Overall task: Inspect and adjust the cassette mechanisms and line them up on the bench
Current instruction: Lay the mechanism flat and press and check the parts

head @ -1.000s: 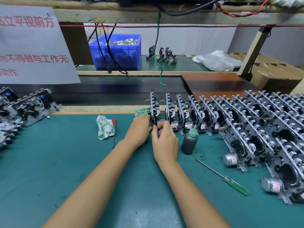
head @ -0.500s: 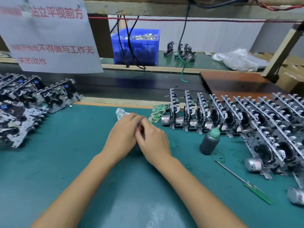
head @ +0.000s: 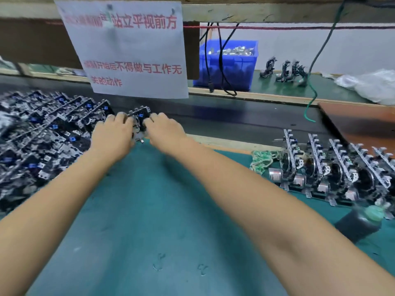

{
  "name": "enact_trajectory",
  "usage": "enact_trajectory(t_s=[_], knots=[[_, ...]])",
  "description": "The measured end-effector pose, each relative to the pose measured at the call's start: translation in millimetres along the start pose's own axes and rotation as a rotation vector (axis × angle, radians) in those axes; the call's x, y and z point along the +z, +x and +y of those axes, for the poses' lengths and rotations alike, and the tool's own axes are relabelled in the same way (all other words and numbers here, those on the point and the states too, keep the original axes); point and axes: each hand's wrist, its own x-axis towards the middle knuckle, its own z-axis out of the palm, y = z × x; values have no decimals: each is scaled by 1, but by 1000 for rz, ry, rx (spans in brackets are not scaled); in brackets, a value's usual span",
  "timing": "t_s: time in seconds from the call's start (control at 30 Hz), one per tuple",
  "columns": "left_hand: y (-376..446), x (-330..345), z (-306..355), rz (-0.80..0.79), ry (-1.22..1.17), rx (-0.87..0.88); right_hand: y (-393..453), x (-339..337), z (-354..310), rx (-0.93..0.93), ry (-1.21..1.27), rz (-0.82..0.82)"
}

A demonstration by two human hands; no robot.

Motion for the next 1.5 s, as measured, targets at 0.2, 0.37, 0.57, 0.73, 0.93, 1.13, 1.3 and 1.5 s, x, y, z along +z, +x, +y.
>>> enact_trajectory(t_s=[0.2,0.37,0.57,0.73,0.93,1.13,1.3,1.5], knots=[[39,22,-24,-42,-76,-59,63,11,6,-132,-149,-80],[46,32,-26,3,-173,-114,77,16,1,-176,-197,-129],[23,12,-20,37,-213,-14,48,-8,2,-264,-316,-26],[-15,-38,1,159,-256,172,-12,-54,12,-87,-144,-23],[-79,-89,51,214,-378,444,-130,-116,32,99,72,-46],[-149,-81,129,536,-550,749,-271,-132,42,182,7,18],[-192,-43,197,791,-491,967,-366,-99,49,98,-248,250],[-204,-18,218,534,-702,1007,-413,-70,51,-6,-256,313]])
